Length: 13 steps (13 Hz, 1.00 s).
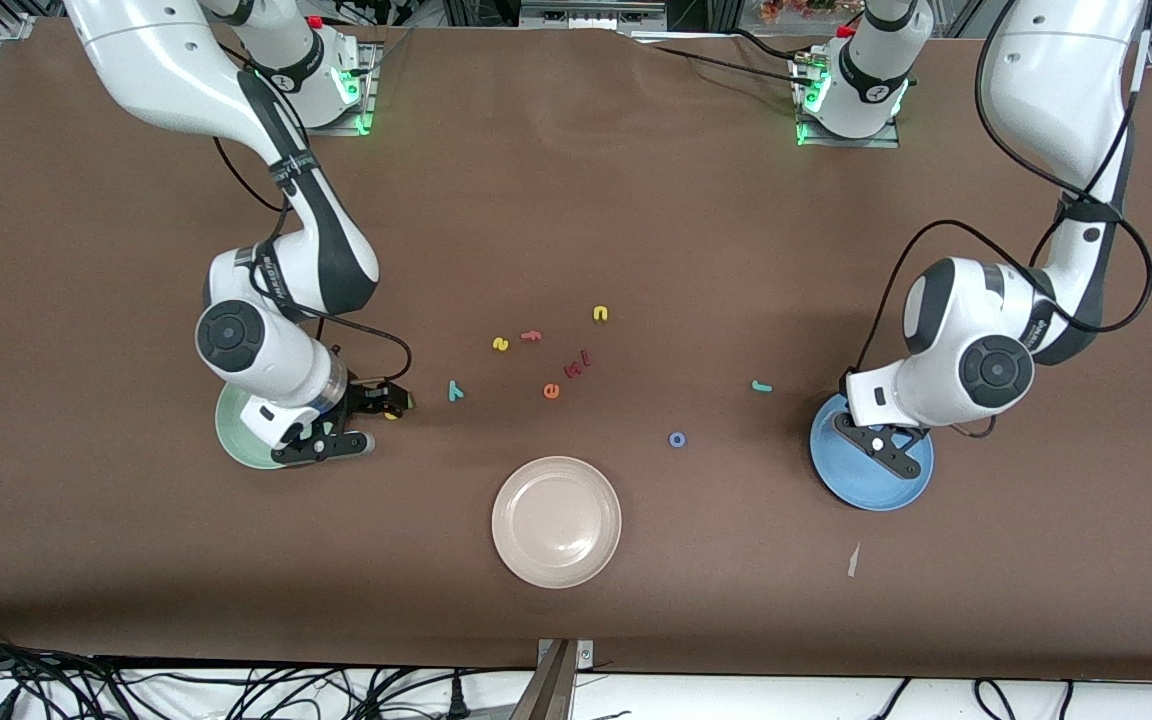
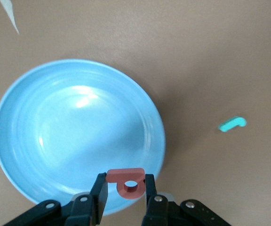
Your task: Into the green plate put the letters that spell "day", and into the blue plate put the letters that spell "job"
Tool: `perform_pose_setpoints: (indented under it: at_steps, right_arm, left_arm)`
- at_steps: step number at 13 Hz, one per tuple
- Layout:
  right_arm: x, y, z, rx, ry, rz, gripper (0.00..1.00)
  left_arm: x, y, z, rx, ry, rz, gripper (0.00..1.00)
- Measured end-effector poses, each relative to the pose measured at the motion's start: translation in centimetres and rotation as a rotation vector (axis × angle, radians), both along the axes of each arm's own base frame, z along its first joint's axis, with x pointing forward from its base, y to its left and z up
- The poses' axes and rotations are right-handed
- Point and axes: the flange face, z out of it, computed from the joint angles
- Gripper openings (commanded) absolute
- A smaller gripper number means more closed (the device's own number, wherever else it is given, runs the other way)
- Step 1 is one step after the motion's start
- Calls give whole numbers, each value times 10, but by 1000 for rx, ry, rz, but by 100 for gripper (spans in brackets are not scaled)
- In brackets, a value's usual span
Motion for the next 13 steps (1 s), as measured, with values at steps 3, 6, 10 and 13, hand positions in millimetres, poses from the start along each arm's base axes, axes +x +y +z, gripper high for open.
perform_pose_setpoints:
  at_steps: [3, 6, 10, 13]
  right_arm:
    - [-25, -11, -47, 7, -45, -28, 100]
    - [-34, -8, -57, 7, -42, -52, 99]
    - [-38, -1, -63, 10, -49, -46, 99]
    - [-38, -2, -84, 11, -62, -50, 99]
  left_arm:
    - [3, 9, -40, -12, 10, -56, 31]
    - [1, 10, -53, -13, 26, -65, 100]
    - [4, 2, -38, -19, 30, -71, 100]
    - [0, -17, -18, -15, 47, 20, 100]
